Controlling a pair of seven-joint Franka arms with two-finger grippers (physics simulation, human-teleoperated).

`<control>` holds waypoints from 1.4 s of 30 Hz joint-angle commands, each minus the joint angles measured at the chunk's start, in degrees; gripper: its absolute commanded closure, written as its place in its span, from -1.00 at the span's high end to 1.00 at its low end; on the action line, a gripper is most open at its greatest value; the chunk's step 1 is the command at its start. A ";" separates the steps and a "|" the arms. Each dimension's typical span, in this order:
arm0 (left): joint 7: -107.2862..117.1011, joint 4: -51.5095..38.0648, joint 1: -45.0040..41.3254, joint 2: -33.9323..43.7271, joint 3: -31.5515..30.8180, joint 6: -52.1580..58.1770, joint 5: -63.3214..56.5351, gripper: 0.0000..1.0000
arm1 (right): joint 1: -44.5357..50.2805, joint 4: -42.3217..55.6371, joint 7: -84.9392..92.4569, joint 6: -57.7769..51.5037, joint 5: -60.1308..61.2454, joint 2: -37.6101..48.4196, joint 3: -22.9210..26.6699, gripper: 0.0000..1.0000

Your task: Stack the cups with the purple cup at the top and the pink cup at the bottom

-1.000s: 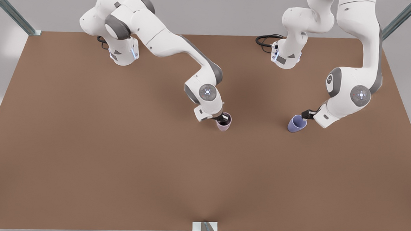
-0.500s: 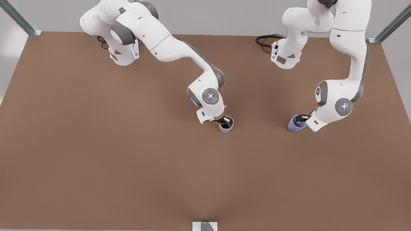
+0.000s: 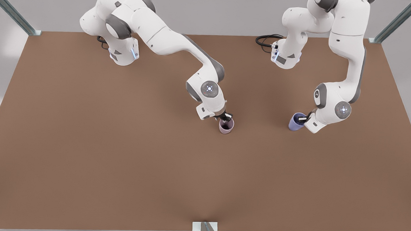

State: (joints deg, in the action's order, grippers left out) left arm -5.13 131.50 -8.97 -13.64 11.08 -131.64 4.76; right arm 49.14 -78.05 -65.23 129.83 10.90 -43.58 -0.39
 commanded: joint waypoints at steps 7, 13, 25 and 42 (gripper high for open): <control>2.13 -6.51 -0.70 2.48 -0.71 6.74 0.42 -0.57 | -16.51 -14.68 29.88 -17.31 0.00 25.90 1.80 0.72; 16.02 -17.33 -0.96 2.39 -9.67 17.38 0.34 -0.57 | -38.75 -4.84 62.32 -45.62 -8.27 35.41 10.33 1.00; 48.63 -27.70 -6.67 -4.73 -28.75 18.17 0.42 -0.57 | -40.35 -2.55 61.89 -43.08 -9.06 33.82 9.89 1.00; 52.94 -32.89 -9.84 -11.06 -28.57 17.91 -0.46 -0.57 | -40.00 -1.58 61.89 -43.17 -9.15 33.30 10.50 1.00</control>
State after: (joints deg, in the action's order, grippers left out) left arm 47.88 98.61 -18.90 -24.74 -17.57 -113.67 2.57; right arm 9.17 -79.63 -3.34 86.66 1.67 -10.37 10.10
